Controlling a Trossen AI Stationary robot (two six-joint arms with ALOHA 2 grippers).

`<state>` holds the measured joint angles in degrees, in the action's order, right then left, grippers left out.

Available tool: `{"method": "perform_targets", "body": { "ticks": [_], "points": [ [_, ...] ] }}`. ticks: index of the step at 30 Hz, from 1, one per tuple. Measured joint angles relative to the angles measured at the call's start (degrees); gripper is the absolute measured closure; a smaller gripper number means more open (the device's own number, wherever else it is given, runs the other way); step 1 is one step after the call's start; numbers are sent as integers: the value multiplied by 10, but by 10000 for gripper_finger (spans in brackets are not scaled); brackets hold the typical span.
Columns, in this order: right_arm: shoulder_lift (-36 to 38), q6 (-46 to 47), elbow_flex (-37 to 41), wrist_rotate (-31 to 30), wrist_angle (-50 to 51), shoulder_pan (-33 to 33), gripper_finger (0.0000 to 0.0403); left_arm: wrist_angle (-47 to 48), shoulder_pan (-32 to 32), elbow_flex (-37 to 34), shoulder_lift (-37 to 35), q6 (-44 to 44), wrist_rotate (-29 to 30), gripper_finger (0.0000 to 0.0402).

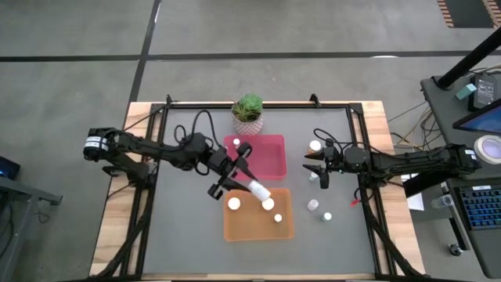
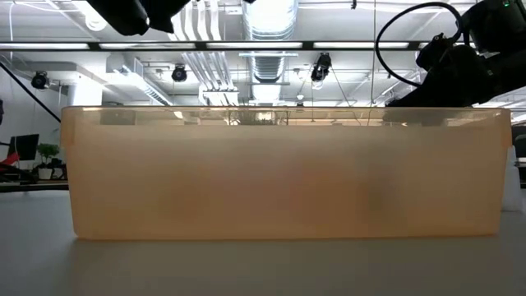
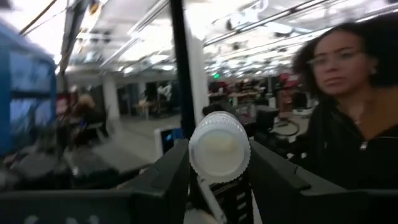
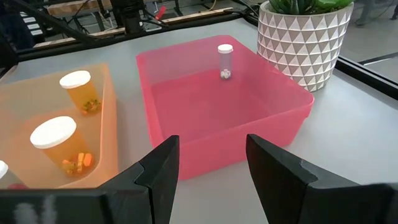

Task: Pick and place medicine bottles into bin by pill shape (circle, oval)
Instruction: Put the white capsule bottle into the orange bin

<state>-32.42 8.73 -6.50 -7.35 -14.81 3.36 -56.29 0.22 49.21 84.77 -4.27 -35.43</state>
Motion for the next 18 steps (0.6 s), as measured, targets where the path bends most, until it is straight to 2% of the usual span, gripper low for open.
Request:
{"method": "perform_targets", "body": {
  "ticks": [5,8,18],
  "points": [
    [0,0,0,0,0,0,225,43,-1,0,0,-42,49,277],
    [0,-4,0,0,0,0,225,105,-4,10,-1,-49,89,277],
    [0,-5,0,-1,0,0,225,461,-38,127,-2,-43,250,277]
  ]
}}
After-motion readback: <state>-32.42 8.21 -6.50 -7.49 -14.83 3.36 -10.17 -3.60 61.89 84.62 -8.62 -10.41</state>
